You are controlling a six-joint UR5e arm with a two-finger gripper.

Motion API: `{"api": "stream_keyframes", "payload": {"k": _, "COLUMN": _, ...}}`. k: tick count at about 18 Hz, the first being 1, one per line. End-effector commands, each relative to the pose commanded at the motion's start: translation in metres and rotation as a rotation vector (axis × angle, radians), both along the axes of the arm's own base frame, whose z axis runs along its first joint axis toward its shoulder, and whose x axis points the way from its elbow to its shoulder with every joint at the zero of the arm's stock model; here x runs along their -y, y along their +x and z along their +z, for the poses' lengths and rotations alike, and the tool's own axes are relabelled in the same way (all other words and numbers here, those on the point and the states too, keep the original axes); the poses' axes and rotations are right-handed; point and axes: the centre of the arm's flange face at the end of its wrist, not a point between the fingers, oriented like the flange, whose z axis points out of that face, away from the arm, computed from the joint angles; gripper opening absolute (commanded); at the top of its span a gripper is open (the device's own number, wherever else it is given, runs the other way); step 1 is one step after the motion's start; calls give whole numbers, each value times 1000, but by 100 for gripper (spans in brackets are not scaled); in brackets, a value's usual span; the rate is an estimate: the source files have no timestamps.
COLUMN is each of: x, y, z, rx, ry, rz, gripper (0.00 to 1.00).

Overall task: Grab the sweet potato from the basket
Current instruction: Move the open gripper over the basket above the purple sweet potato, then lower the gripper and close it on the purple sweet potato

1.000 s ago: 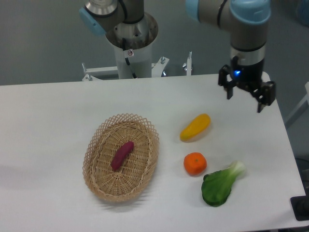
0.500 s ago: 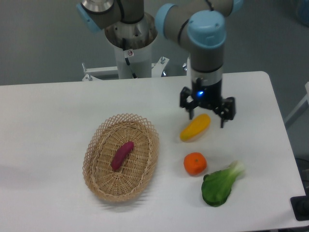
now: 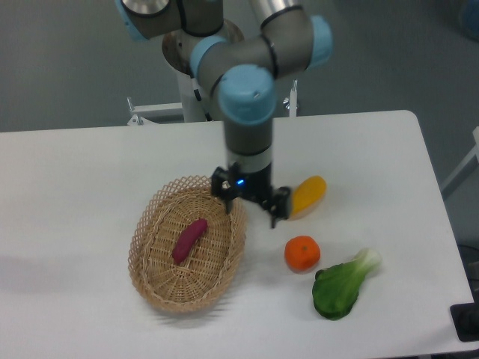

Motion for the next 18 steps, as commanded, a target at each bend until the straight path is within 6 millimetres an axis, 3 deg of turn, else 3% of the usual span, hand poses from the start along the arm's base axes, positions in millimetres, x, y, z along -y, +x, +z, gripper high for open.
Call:
{"api": "stream_keyframes", "payload": {"k": 2, "x": -4, "y": 8, "z": -10, "rx": 42, "ry": 8, "rz": -9, "gripper": 100}}
{"api": "stream_keyframes", "payload": {"k": 4, "x": -13, "y": 30, "z": -28, "rx": 58, "ry": -21, "rz": -45, "gripper": 100}}
{"api": "stream_keyframes", "payload": {"k": 9, "x": -27, "y": 54, "z": -71, "rx": 87, "ry": -91, "rz": -24, "gripper": 100}}
{"api": "stream_keyframes", "payload": {"k": 18, "x": -23, "y": 62, "z": -87, "rx": 35, "ry": -100, "rz": -31, "gripper": 100}}
